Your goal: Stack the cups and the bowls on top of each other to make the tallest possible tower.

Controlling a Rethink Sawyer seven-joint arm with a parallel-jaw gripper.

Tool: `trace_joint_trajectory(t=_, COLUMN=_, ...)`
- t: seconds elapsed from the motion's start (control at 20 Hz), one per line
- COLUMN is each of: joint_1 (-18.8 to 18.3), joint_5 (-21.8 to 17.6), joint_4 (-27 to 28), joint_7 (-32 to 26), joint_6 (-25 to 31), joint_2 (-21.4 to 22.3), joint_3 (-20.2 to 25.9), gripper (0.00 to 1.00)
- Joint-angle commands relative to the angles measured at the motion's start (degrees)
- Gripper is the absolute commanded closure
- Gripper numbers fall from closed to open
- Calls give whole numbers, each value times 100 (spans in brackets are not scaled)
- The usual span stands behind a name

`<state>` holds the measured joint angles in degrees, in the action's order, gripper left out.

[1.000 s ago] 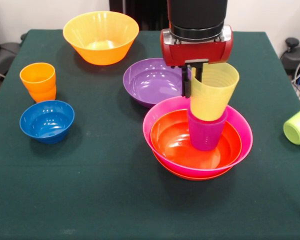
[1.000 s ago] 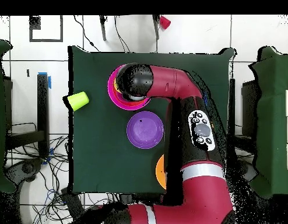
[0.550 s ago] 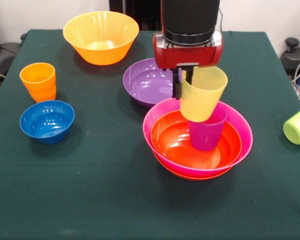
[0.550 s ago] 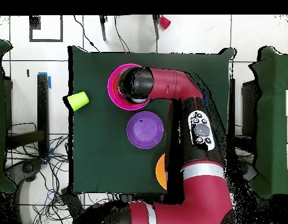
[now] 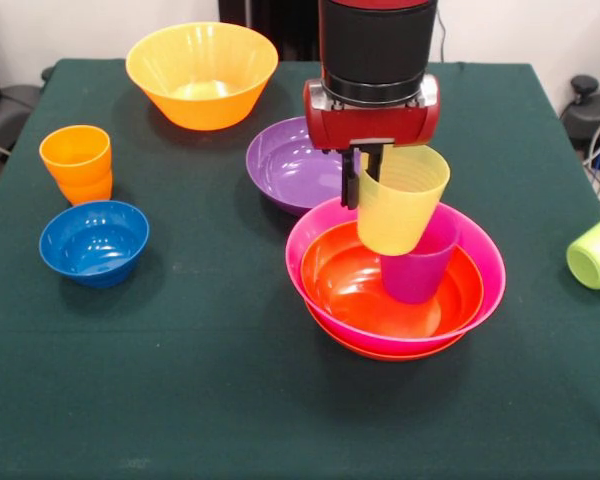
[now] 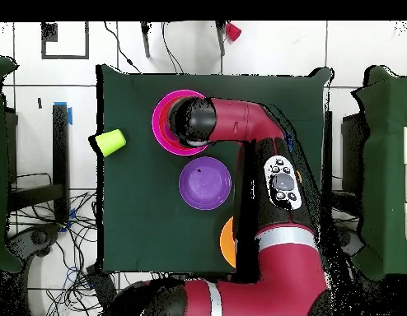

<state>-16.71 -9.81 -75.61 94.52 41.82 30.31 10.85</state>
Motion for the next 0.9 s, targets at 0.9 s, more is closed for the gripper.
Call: trace_joint_trajectory(t=0.9, joint_1=-164, joint_5=-54, joint_4=-481, joint_7=-155, joint_6=258, joint_2=48, joint_3=412, gripper=100)
